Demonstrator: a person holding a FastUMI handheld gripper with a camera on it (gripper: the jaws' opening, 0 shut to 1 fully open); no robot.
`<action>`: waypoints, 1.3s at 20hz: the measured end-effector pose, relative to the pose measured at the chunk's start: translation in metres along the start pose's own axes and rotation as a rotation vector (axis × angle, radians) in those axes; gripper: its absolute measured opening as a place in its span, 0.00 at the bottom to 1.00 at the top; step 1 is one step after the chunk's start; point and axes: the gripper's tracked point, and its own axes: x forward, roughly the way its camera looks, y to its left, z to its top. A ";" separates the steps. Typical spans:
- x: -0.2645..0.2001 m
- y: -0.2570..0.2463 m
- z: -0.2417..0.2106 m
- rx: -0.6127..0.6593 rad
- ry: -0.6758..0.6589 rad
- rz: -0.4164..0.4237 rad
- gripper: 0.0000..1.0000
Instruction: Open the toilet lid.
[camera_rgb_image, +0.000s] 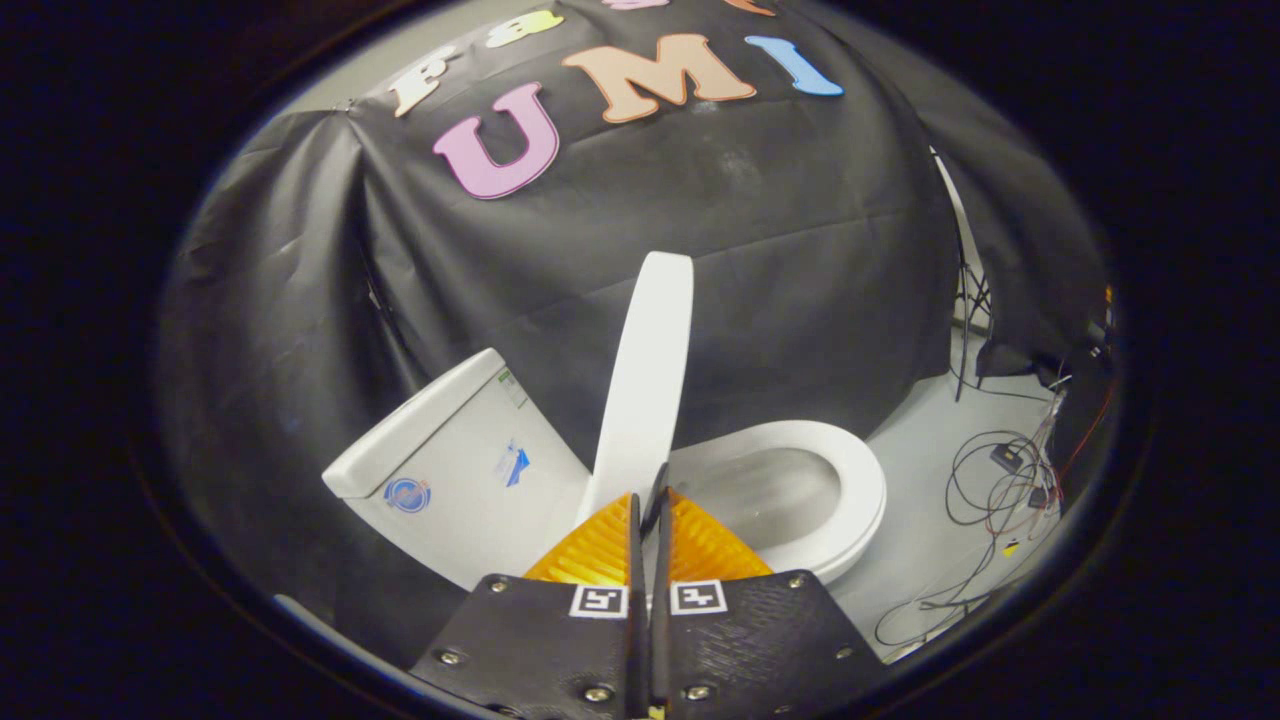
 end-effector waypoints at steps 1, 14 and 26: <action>-0.002 0.001 0.000 -0.003 -0.001 0.002 0.01; -0.008 0.020 0.002 -0.204 -0.054 -0.056 0.01; -0.009 0.051 0.005 -0.257 -0.079 -0.026 0.02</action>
